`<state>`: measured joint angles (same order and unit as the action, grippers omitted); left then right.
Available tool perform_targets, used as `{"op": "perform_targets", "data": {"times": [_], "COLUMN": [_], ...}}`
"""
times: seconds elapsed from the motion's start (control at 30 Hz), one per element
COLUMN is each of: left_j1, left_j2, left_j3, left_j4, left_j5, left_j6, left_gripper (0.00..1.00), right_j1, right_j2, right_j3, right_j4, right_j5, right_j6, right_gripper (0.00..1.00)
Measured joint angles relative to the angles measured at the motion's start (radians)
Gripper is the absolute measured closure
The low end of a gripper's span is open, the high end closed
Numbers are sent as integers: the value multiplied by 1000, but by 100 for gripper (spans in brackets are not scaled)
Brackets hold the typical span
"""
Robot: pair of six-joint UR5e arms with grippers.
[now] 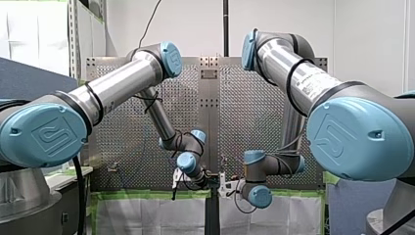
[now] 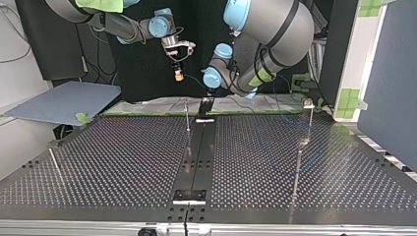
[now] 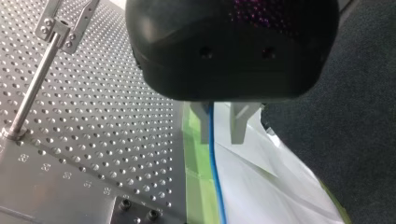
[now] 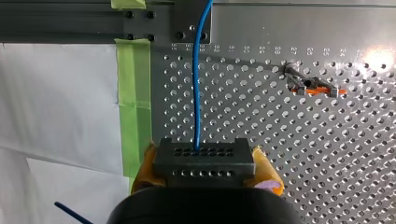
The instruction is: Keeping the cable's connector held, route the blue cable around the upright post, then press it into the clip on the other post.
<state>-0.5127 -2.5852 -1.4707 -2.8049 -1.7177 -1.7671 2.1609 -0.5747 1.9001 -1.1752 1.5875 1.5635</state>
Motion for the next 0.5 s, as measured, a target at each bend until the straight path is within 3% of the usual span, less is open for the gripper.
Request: {"op": "perform_targets", "data": {"times": [0.2,0.33,0.5], "left_j1": [-3,-6,-7], "left_j2": [0,0,0], "left_j3": [0,0,0], "left_j4": [0,0,-1], "left_j5": [0,0,0], "left_j6": [4,7,10], "left_gripper": [85,93,95], "right_j1": [-1,-2,-8], "right_j2": [0,0,0], "right_j3": [0,0,0], "right_j4": [10,14,22], "right_j5": [5,9,35], "right_j6": [0,0,-2], "right_gripper": [100,100,100]}}
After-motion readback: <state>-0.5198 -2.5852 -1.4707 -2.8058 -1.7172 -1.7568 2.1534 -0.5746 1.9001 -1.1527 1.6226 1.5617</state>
